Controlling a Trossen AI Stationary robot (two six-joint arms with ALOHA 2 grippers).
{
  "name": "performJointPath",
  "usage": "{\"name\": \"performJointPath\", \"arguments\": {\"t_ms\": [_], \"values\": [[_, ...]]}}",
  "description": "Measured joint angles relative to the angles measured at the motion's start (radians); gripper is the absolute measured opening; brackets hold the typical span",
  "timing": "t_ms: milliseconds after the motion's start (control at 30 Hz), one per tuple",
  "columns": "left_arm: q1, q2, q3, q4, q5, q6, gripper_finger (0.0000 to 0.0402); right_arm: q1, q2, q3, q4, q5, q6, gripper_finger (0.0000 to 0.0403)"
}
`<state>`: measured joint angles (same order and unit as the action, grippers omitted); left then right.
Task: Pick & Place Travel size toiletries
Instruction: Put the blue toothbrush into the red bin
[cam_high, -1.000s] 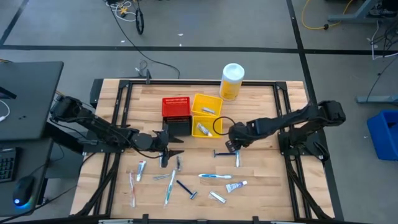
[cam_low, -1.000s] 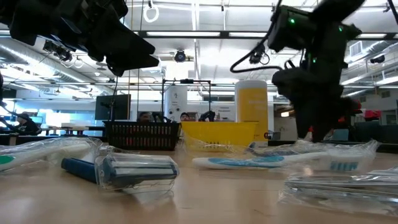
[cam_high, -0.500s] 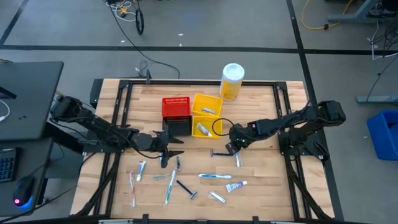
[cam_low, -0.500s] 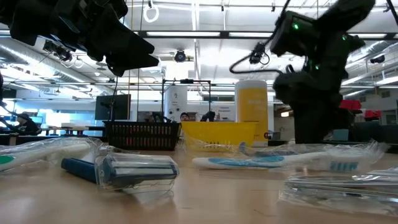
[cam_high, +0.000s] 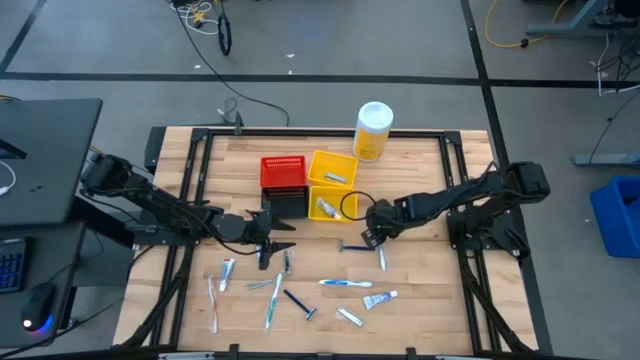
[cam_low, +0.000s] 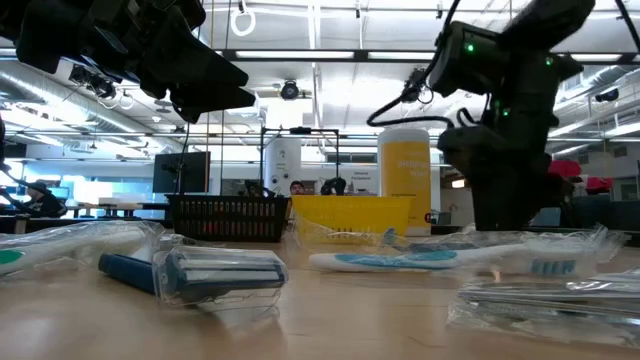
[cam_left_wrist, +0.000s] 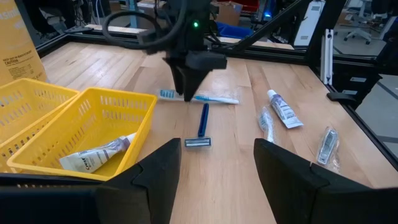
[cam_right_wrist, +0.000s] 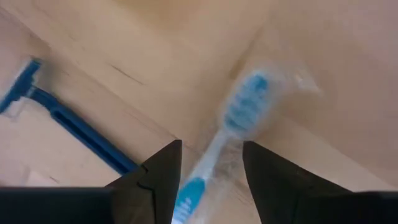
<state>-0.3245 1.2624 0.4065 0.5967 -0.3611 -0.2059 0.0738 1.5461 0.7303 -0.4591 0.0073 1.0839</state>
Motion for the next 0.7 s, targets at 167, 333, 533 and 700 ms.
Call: {"name": "performJointPath", "arguments": {"t_ms": [167,333,533,700], "values": [[0.0,0.0,0.0,-0.001,0.0,0.0,0.0212,0.001,0.053,-0.003,0.049,0.017,-0.041,0.0166],[0.0,0.0,0.0,-0.001,0.0,-0.003,0.0212,0.018,0.067,-0.006,0.069,0.168,-0.204,0.0131],[0.0,0.0,0.0,-0.002,0.001,-0.022,0.0212,0.028,0.069,-0.007,0.072,0.204,-0.276,0.0068],[0.0,0.0,0.0,-0.002,0.008,-0.019,0.0212,0.026,0.064,-0.007,0.063,0.158,-0.285,0.0031]]}}
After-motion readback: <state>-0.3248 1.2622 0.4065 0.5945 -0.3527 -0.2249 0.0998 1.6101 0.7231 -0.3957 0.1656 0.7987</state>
